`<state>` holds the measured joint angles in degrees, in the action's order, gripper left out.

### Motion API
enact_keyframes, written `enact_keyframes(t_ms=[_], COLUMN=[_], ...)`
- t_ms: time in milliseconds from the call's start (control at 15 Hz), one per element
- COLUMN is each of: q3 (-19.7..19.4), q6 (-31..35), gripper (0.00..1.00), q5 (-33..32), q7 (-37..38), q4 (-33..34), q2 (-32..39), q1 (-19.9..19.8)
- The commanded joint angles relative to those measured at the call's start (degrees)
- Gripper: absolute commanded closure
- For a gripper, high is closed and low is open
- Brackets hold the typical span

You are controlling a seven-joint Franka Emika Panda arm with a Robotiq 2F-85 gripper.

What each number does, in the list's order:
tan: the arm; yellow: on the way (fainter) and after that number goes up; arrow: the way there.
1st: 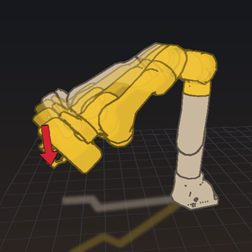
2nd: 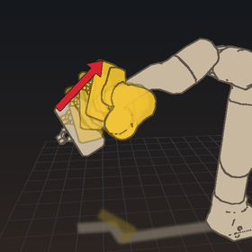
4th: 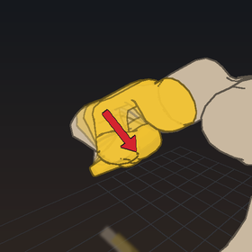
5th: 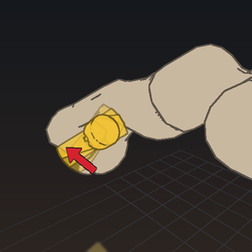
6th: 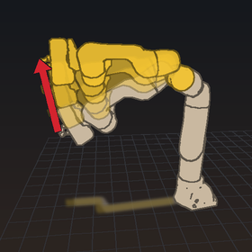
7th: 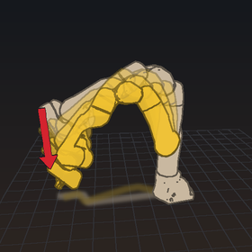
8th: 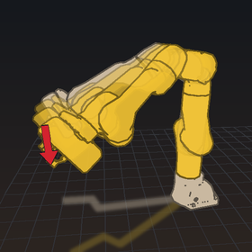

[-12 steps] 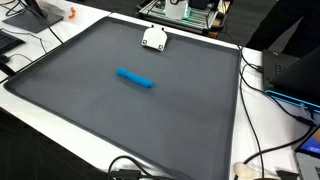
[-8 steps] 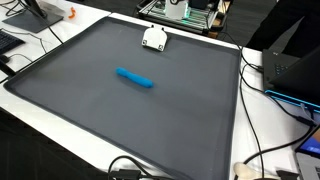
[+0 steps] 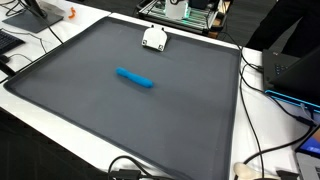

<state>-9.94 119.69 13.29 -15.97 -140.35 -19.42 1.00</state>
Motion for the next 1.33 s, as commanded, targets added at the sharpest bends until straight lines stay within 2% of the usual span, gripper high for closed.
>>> enact_keyframes(t_ms=[0,267,733,800,1067,1267], q3=[2.1,3.2,4.8,4.8,5.0,5.3], q6=[0.9,1.6,7.9,4.9,5.2,5.6], gripper=[0.00,0.00,0.00,0.00,0.00,0.00], q5=[3.8,9.3,21.5,18.0,18.3,23.1], q7=[8.3,16.0,27.6,25.2,25.4,29.2], q4=[-4.5,-8.1,-12.7,-11.0,-10.8,-11.0], q2=[0.4,1.9,5.3,4.5,4.9,6.2], q1=[-1.3,-1.3,-1.2,-1.6,-1.6,-1.2])
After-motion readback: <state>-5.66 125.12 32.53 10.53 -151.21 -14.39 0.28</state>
